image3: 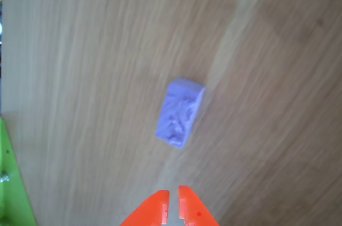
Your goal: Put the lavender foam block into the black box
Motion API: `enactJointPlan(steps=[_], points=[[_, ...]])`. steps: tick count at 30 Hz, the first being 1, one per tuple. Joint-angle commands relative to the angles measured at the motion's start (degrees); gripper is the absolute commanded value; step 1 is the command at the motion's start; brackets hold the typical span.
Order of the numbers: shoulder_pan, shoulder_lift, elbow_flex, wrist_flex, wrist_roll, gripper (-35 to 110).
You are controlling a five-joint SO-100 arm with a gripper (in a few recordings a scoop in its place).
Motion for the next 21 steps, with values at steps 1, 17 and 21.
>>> enactJointPlan(steps=[1,17,21], points=[[-0.4,0.4,-4.0,1.0,-0.9,0],[-0.8,-2.2,-7.2,1.1,-1.6,4],[-0.8,-2.5,-7.4,0.4,-2.9,17]])
